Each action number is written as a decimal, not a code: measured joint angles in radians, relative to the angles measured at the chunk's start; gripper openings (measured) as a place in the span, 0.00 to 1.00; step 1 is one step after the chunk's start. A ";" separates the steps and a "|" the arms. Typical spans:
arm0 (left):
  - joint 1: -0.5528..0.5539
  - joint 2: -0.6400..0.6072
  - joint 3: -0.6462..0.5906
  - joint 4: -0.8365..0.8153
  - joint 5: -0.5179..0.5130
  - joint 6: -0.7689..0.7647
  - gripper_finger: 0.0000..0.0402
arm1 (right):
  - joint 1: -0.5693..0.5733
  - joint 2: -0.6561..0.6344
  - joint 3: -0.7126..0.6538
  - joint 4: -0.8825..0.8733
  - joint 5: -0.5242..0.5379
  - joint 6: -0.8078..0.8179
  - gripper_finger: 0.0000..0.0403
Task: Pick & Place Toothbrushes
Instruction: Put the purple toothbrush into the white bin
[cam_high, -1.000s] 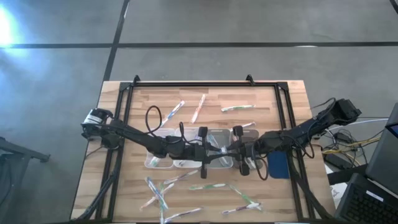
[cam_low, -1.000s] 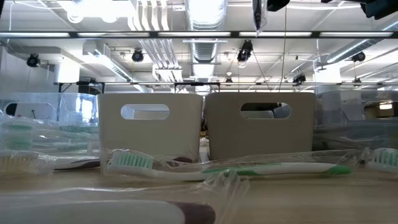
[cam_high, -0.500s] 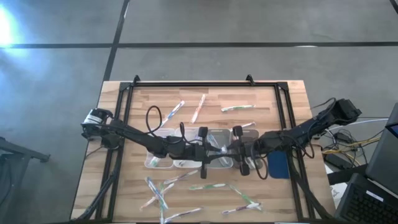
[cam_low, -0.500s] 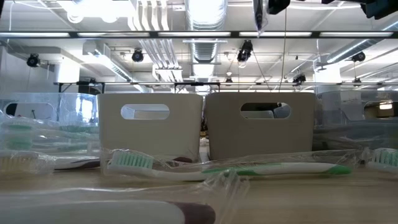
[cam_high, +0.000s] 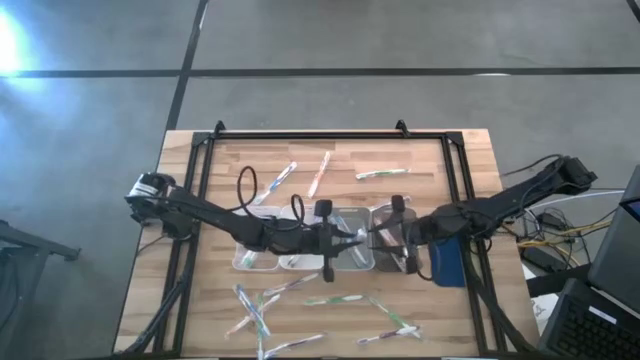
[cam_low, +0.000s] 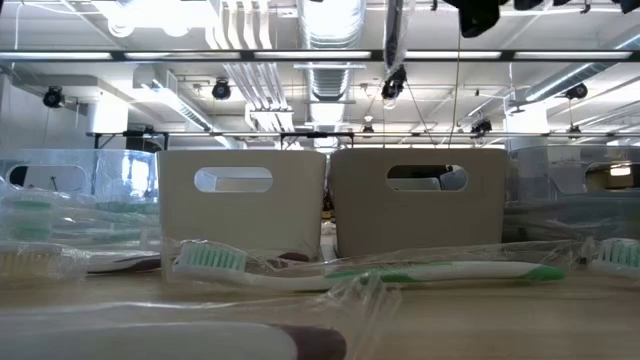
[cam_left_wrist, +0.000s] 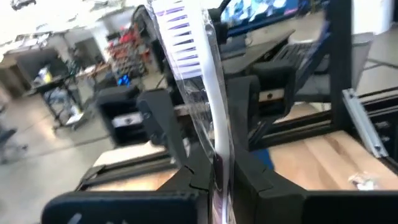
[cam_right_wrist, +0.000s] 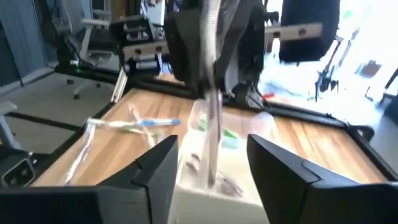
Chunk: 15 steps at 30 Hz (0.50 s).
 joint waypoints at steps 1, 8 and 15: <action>0.000 -0.009 0.010 -0.036 -0.018 -0.015 0.07 | -0.001 -0.029 0.000 -0.043 0.002 0.015 0.48; 0.000 -0.052 0.192 -0.517 -0.163 -0.202 0.08 | -0.001 -0.189 -0.012 -0.216 0.064 0.097 0.52; 0.002 -0.054 0.485 -1.109 -0.246 -0.473 0.09 | -0.002 -0.262 -0.038 -0.269 0.176 0.121 0.48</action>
